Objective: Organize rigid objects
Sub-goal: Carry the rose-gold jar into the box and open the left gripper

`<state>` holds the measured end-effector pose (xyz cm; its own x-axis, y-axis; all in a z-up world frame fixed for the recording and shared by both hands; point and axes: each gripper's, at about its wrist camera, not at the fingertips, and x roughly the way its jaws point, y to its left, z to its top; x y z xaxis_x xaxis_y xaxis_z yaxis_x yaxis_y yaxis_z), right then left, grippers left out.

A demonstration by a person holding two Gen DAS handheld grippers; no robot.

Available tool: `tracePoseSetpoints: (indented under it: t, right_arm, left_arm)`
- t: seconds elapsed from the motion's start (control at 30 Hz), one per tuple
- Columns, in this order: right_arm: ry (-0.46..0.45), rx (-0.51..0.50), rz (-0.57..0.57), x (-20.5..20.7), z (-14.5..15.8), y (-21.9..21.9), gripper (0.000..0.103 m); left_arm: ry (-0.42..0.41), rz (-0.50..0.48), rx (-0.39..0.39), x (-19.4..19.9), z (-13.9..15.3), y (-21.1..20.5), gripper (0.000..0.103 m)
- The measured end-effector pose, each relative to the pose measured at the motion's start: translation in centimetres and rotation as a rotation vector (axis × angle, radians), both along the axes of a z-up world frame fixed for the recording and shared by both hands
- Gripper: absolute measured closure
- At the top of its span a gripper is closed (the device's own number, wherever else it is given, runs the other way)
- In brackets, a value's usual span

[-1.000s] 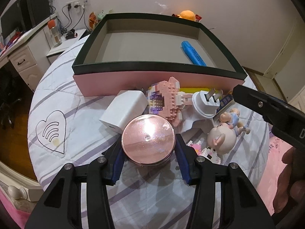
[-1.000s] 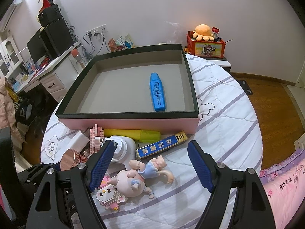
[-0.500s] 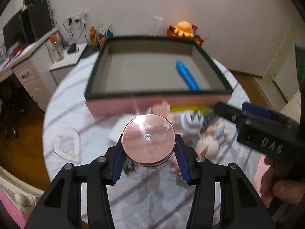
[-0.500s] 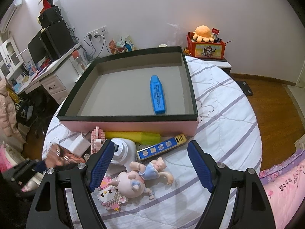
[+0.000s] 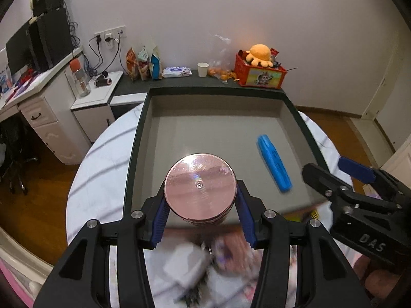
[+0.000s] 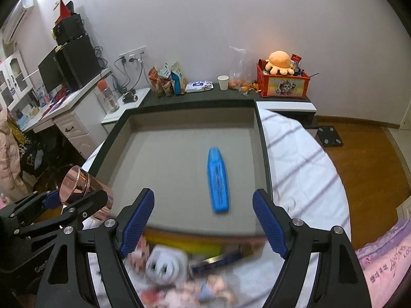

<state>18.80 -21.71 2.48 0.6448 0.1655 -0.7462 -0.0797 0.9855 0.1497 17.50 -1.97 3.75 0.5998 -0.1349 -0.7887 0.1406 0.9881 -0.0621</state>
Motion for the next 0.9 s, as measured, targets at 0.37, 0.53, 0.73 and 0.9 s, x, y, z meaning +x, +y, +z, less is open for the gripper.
tracePoseSetpoints:
  t: [0.37, 0.53, 0.73, 0.9]
  right_arm:
    - [0.057, -0.006, -0.02, 5.5, -2.9, -1.0, 0.022]
    - [0.069, -0.009, -0.02, 6.3, -3.7, -1.1, 0.022]
    - [0.071, -0.008, -0.013, 6.2, -3.6, -0.8, 0.022]
    - [0.052, -0.005, -0.014, 5.4, -2.9, -0.6, 0.022]
  left_arm:
    - [0.125, -0.007, 0.028, 7.4, -5.6, -0.8, 0.054]
    - [0.152, 0.003, 0.061, 7.9, -6.9, -1.4, 0.051]
    - [0.102, 0.024, 0.065, 7.5, -6.0, -0.9, 0.006]
    - [0.11, 0.04, 0.064, 6.7, -5.1, -0.4, 0.005]
